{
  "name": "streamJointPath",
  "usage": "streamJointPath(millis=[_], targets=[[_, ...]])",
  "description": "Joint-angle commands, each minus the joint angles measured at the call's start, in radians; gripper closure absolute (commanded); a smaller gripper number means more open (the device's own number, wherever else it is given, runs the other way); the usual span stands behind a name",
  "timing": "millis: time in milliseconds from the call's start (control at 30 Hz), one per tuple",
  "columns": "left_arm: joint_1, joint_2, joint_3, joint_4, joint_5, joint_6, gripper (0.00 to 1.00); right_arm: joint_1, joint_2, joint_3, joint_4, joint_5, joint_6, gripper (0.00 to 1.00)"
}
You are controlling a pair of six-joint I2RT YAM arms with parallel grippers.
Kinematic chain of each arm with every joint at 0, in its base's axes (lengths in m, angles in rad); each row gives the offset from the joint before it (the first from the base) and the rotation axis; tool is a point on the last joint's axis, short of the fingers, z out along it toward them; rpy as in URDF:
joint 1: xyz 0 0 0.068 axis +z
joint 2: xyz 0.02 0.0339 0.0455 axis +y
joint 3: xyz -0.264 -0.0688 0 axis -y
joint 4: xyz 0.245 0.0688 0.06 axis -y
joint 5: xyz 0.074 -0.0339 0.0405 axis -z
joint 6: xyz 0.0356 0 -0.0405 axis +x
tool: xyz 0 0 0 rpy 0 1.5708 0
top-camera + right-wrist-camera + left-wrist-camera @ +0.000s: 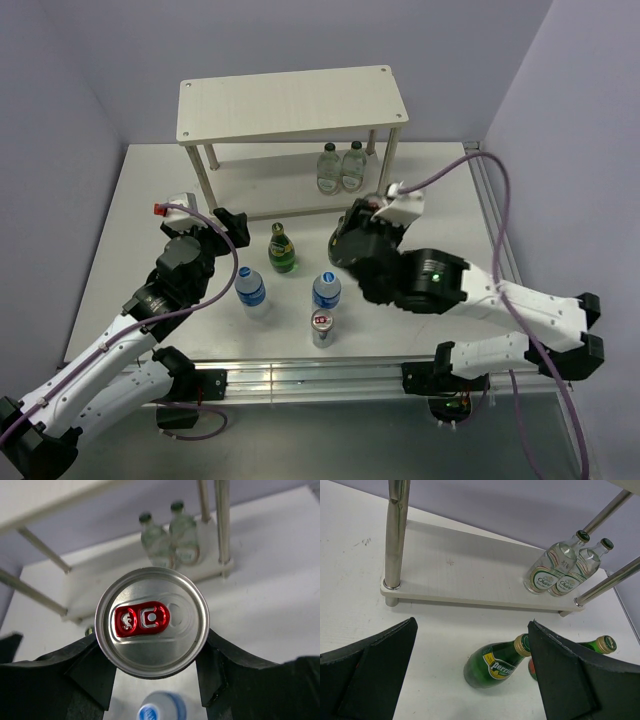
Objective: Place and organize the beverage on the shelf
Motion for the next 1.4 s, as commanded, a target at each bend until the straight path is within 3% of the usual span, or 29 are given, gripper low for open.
streamJointPath(millis=[0, 100, 167, 333, 533, 667, 1033, 1100, 1267, 1367], targets=[[-0.005, -0.013, 0.023, 0.014, -0.006, 0.001, 0.01, -0.118, -0.094, 0.055, 0.522, -0.033, -0.706, 1.0], [-0.007, -0.019, 0.023, 0.016, -0.006, -0.001, 0.01, -0.266, -0.033, 0.176, 0.517, -0.2, -0.816, 1.0], [-0.008, -0.017, 0.018, 0.022, -0.003, 0.001, 0.01, -0.339, 0.062, 0.328, 0.491, -0.327, -0.871, 1.0], [-0.008, -0.008, 0.024, 0.017, -0.005, -0.001, 0.01, -0.52, 0.323, 0.756, 0.44, -0.458, -1.055, 1.0], [-0.011, -0.023, 0.009, 0.025, 0.0, 0.001, 0.01, -0.678, 0.587, 1.129, 0.365, -0.601, -1.06, 1.0], [-0.011, -0.017, 0.003, 0.037, 0.014, 0.003, 0.01, -0.723, 0.664, 1.138, 0.44, -0.604, -1.103, 1.0], [-0.011, 0.019, 0.0, 0.072, 0.014, 0.013, 0.01, -0.753, 0.731, 1.121, 0.435, -0.66, -1.06, 0.99], [-0.013, 0.019, 0.001, 0.068, 0.015, 0.013, 0.01, -0.752, 0.739, 1.111, 0.431, -0.654, -1.048, 0.9], [-0.011, 0.012, 0.003, 0.065, 0.012, 0.013, 0.01, -0.752, 0.733, 1.066, 0.446, -0.636, -1.029, 0.3], [-0.011, 0.01, 0.001, 0.063, 0.011, 0.013, 0.01, -0.753, 0.73, 1.046, 0.455, -0.622, -1.029, 0.19]])
